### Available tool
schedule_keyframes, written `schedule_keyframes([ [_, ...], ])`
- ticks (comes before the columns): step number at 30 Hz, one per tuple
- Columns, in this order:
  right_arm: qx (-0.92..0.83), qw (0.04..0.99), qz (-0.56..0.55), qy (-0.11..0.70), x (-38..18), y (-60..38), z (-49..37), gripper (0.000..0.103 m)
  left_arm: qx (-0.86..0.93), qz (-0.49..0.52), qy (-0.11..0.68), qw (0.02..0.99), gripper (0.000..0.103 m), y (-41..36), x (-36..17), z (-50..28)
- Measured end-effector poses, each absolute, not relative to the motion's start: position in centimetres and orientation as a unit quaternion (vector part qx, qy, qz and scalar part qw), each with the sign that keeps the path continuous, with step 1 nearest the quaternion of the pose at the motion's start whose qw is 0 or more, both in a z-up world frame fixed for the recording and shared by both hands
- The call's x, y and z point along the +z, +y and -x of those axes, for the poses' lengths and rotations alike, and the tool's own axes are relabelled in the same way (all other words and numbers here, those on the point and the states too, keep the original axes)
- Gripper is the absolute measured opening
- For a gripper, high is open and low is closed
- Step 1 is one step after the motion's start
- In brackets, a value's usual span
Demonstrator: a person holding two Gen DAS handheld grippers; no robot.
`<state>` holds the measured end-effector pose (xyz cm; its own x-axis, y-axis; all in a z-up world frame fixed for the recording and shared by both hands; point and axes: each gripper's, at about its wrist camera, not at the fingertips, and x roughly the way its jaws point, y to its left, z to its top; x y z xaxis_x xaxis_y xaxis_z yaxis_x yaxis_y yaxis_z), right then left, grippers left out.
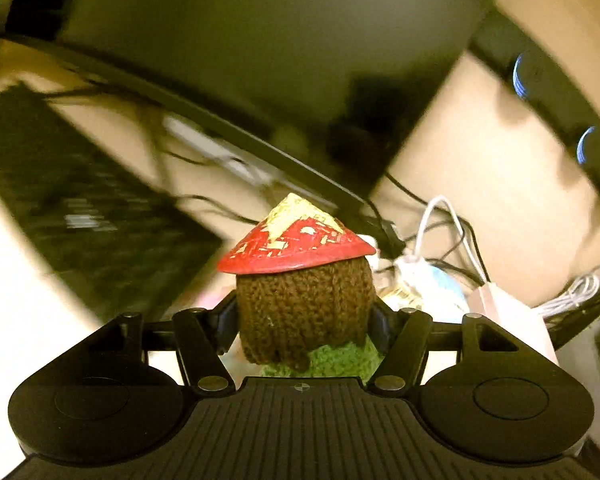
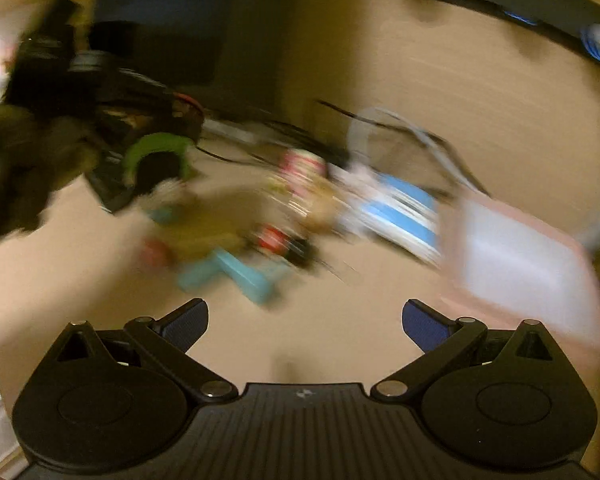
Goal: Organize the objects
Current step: 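Grasp the knitted doll with red hat using the left tool, then grasp the pink-white cat figurine with the right tool while the left lifts the doll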
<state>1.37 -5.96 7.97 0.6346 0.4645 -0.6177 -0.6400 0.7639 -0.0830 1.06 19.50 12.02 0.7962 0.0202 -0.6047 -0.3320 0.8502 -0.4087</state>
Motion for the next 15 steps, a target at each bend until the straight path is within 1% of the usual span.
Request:
schedule_keyframes([
  [4,0.39,0.866,0.16,0.269,8.0,1.6,-3.7,0.102,0.135,0.263,0.315,0.902,0.068,21.3,13.2,5.7],
  [6,0.414,0.854,0.164,0.269,7.7,5.2,-5.0,0.092,0.147,0.263,0.318,0.899,0.068,21.6,13.3,8.1],
  [8,0.42,0.846,0.159,0.287,7.0,8.7,-6.9,0.088,0.161,0.251,0.32,0.899,0.068,21.7,13.6,10.2],
  [11,0.41,0.839,0.149,0.327,5.3,13.1,-9.4,0.081,0.17,0.248,0.324,0.897,0.068,22.0,12.5,11.7],
  [13,0.399,0.832,0.156,0.353,4.0,14.8,-10.3,0.074,0.168,0.255,0.331,0.893,0.068,22.4,11.9,13.4],
  [14,0.395,0.826,0.161,0.369,3.2,15.6,-10.7,0.064,0.165,0.257,0.337,0.891,0.068,22.4,11.5,13.6],
  [15,0.392,0.821,0.164,0.382,2.7,15.9,-11.0,0.057,0.161,0.256,0.344,0.889,0.068,22.4,11.1,13.5],
])
